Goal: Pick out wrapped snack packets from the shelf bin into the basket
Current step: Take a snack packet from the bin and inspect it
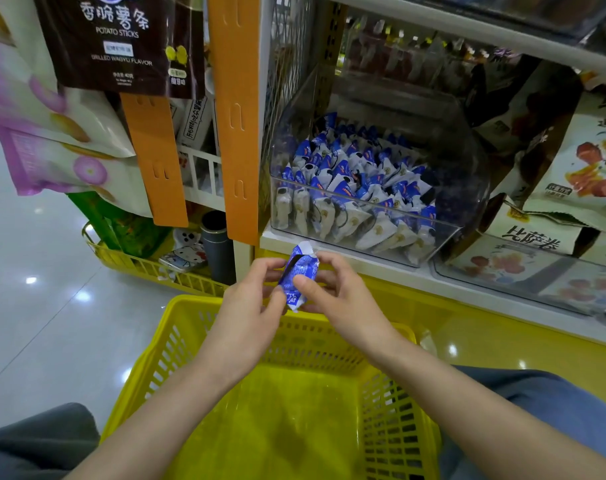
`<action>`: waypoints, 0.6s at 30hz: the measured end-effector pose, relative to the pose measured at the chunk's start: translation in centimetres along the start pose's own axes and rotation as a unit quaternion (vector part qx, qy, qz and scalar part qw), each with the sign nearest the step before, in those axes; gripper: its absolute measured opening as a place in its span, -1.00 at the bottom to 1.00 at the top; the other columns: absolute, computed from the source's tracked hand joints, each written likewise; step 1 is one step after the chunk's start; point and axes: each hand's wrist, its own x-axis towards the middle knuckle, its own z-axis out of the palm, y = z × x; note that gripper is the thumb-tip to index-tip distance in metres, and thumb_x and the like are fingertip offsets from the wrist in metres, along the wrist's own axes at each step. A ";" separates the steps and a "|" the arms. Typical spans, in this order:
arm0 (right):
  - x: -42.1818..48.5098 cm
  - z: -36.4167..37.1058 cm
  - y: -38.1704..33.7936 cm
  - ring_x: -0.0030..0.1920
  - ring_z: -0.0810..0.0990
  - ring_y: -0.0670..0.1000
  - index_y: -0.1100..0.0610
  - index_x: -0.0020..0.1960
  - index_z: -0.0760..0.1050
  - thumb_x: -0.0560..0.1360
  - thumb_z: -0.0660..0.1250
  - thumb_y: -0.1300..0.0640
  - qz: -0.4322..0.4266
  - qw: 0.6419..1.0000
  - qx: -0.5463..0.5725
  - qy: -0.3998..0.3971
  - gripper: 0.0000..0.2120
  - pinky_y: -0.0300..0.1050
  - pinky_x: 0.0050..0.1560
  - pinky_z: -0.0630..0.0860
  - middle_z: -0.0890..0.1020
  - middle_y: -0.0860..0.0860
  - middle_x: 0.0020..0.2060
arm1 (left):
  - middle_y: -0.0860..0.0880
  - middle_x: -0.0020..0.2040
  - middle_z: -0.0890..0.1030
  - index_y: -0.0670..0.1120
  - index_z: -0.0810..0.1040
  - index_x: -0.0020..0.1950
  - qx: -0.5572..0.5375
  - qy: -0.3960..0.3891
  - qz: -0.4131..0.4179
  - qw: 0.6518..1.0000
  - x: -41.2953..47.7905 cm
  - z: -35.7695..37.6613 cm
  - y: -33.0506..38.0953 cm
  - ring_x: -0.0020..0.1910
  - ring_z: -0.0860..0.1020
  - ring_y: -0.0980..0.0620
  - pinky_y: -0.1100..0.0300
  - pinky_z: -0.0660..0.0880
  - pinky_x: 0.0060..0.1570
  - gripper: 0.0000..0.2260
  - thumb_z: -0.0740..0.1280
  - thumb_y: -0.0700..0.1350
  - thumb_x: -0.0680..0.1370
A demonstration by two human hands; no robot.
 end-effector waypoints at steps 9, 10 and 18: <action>0.0 0.5 0.8 -0.02 0.63 0.16 -0.14 0.05 0.37 0.50 0.33 0.15 -0.020 0.996 -0.072 -0.052 -0.75 0.05 -0.03 0.60 0.62 0.10 0.01 | 0.10 -0.20 0.59 0.00 0.49 0.11 0.159 0.026 0.063 0.985 -0.3 -0.9 -0.3 -0.22 0.57 0.09 0.11 0.50 -0.23 -0.85 0.20 -0.06 0.57; 0.0 0.5 0.9 -0.01 0.63 0.14 -0.14 0.07 0.37 0.50 0.33 0.15 -0.020 0.995 -0.076 -0.059 -0.75 0.02 -0.04 0.60 0.62 0.11 0.02 | 0.05 -0.21 0.58 -0.02 0.49 0.10 0.174 0.026 0.073 0.982 -0.4 -1.0 -0.2 -0.24 0.56 0.06 0.07 0.50 -0.26 -0.84 0.19 -0.06 0.58; -0.1 0.3 1.5 -0.08 0.61 -0.06 -0.24 0.06 0.32 0.50 0.33 0.09 -0.071 0.977 -0.177 -0.095 -0.71 -0.09 0.06 0.55 0.56 -0.17 -0.12 | -0.02 -0.38 0.43 -0.12 0.42 -0.07 0.280 0.009 0.093 0.955 -0.3 -1.5 0.3 -0.40 0.43 -0.07 0.06 0.33 -0.42 -0.74 0.04 0.01 0.60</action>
